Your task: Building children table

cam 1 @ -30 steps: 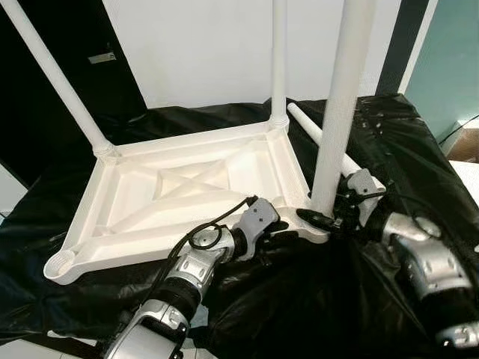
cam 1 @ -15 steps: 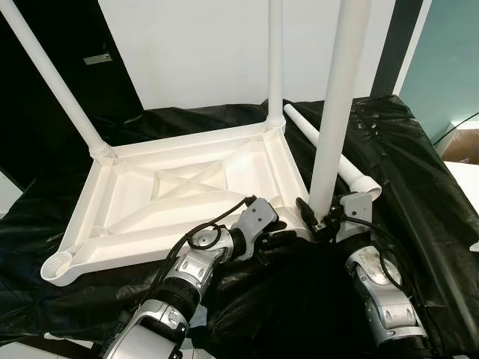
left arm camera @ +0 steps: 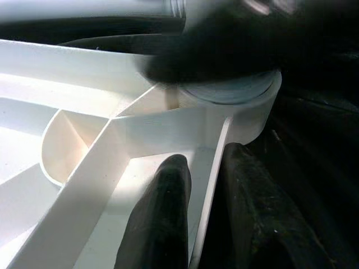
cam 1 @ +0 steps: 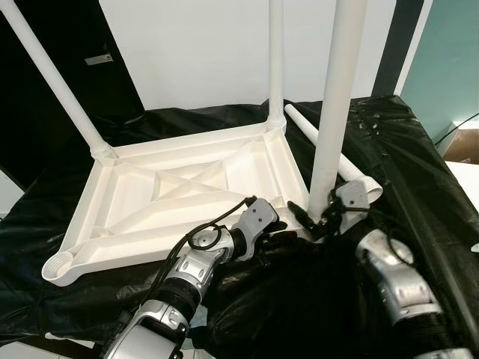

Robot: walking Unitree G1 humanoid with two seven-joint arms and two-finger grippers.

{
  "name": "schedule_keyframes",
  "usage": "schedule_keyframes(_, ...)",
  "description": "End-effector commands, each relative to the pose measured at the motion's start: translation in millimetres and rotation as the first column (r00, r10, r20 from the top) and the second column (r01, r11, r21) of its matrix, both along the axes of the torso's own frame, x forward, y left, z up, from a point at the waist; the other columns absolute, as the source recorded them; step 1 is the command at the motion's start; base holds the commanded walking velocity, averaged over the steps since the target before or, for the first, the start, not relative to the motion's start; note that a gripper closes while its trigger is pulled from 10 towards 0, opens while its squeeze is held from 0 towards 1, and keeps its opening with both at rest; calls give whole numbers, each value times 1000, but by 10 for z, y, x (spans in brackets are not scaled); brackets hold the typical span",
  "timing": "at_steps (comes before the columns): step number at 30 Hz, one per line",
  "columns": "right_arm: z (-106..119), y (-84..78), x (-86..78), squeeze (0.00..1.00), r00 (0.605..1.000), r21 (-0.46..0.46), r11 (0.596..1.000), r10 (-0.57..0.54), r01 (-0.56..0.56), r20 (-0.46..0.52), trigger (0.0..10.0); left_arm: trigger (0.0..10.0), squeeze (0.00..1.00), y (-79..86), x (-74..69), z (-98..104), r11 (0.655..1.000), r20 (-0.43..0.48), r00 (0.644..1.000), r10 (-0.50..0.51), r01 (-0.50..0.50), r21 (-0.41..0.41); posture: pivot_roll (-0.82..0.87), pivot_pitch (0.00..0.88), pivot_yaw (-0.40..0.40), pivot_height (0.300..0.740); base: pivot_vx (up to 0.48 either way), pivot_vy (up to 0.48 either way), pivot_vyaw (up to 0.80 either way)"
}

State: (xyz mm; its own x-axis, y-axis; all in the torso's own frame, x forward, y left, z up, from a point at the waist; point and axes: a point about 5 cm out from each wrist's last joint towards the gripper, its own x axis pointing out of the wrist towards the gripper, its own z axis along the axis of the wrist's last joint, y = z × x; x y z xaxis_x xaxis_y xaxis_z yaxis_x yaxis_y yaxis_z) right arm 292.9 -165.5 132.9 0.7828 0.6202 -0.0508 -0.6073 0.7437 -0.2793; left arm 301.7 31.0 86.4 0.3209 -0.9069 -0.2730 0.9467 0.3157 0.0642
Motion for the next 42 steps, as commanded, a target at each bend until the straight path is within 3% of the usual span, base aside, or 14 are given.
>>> schedule_keyframes(1, -27, 3, -2, 0, 994, -31, 995, 94, -96, -54, 10000, 10000, 0, 62, -152, -303, 996, -129, 991, -22, 33, 79, -85, 0, 94, 740, 0, 0, 0)
schedule_keyframes(6, 2, -94, 12, 0, 980, -75, 981, 172, -180, -97, 10000, 10000, 0, 80, -160, -313, 996, -130, 991, -19, 30, 81, -82, 0, 94, 740, 0, 0, 0)
schedule_keyframes(7, 25, -113, 19, 0, 974, -78, 975, 200, -209, -104, 8118, 10000, 0, 84, -164, -316, 996, -131, 991, -18, 29, 81, -80, 0, 92, 740, 0, 0, 0)
schedule_keyframes(8, 25, -113, 19, 0, 974, -78, 975, 200, -209, -104, 8118, 10000, 0, 84, -164, -316, 996, -131, 991, -18, 29, 81, -80, 0, 92, 740, 0, 0, 0)
schedule_keyframes(9, 51, -131, 27, 0, 970, -79, 970, 220, -229, -104, 902, 10000, 0, 87, -167, -319, 996, -132, 991, -18, 29, 81, -80, 0, 92, 740, 0, 0, 0)
schedule_keyframes(10, 74, -157, 44, 0, 966, -82, 967, 234, -243, -106, 0, 10000, 0, 88, -169, -320, 996, -133, 991, -17, 28, 81, -80, 0, 92, 740, 0, 0, 0)
schedule_keyframes(19, 2, -157, 20, 0, 960, -72, 964, 246, -257, -136, 0, 10000, 0, 88, -167, -315, 997, -132, 991, -12, 23, 78, -73, 0, 88, 740, 0, 0, 0)
schedule_keyframes(23, -33, 37, -66, 0, 999, 189, 981, -50, 53, -17, 0, 10000, 0, 88, -172, -316, 997, -132, 991, -12, 23, 78, -69, 0, 87, 740, 0, 0, 0)
schedule_keyframes(24, -33, 37, -66, 0, 999, 189, 981, -50, 53, -17, 0, 10000, 0, 88, -172, -316, 997, -132, 991, -12, 23, 78, -69, 0, 87, 740, 0, 0, 0)
schedule_keyframes(26, -104, 33, -173, 0, 957, 261, 924, -290, 280, 1, 0, 10000, 0, 88, -173, -315, 997, -133, 991, -12, 22, 78, -69, 0, 86, 740, 0, 0, 0)
schedule_keyframes(29, -161, -23, -247, 0, 897, 249, 871, -441, 424, 15, 0, 10000, 0, 90, -177, -315, 997, -134, 991, -12, 23, 78, -68, 0, 92, 740, 0, 0, 0)
schedule_keyframes(37, -98, -58, -245, 0, 834, 258, 815, -549, 518, 60, 0, 10000, 0, 94, -195, -327, 996, -139, 990, -19, 31, 82, -73, 0, 98, 740, 0, 0, 0)
schedule_keyframes(38, -110, 27, -245, 0, 864, 256, 842, -502, 476, 44, 10000, 10000, 0, 91, -194, -327, 996, -140, 990, -20, 32, 83, -74, 0, 99, 740, 0, 0, 0)
schedule_keyframes(42, -122, 149, -239, 0, 911, 265, 880, -412, 395, 10, 10000, 10000, 0, 89, -191, -325, 996, -140, 990, -21, 33, 83, -76, 0, 99, 740, 0, 0, 0)
